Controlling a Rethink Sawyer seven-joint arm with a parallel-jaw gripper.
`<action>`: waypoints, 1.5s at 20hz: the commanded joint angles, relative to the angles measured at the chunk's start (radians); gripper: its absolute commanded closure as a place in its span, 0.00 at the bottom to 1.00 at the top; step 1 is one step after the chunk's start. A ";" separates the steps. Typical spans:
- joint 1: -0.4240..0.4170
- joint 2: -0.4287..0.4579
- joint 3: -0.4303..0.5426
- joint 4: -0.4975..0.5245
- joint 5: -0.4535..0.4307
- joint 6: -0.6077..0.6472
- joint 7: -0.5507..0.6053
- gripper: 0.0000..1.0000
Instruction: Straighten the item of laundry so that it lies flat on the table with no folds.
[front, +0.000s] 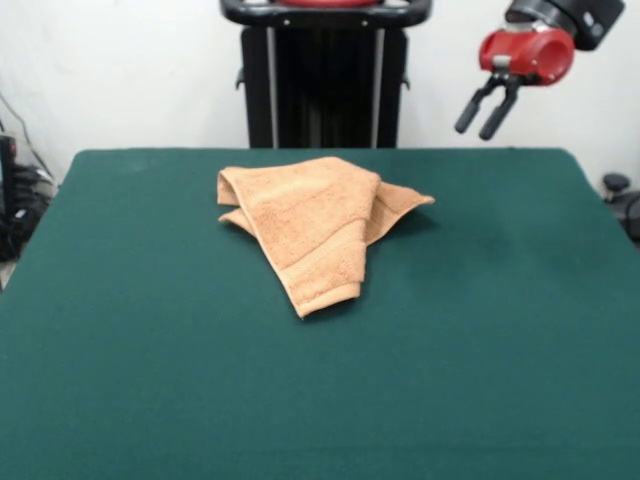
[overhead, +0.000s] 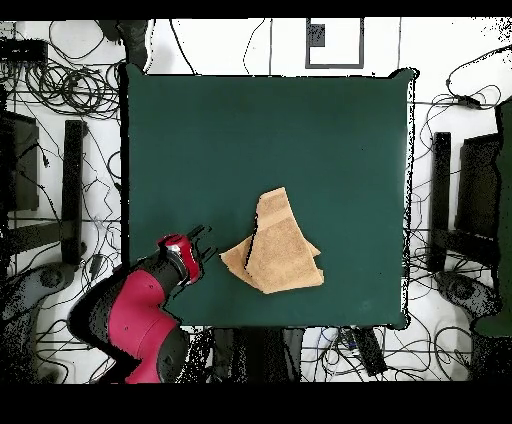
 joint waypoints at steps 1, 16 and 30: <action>0.024 0.074 0.090 -0.001 0.013 0.006 0.153 0.00; 0.115 0.219 0.084 -0.037 0.051 0.229 0.258 0.00; 0.003 0.128 0.142 -0.012 0.098 0.171 0.220 0.00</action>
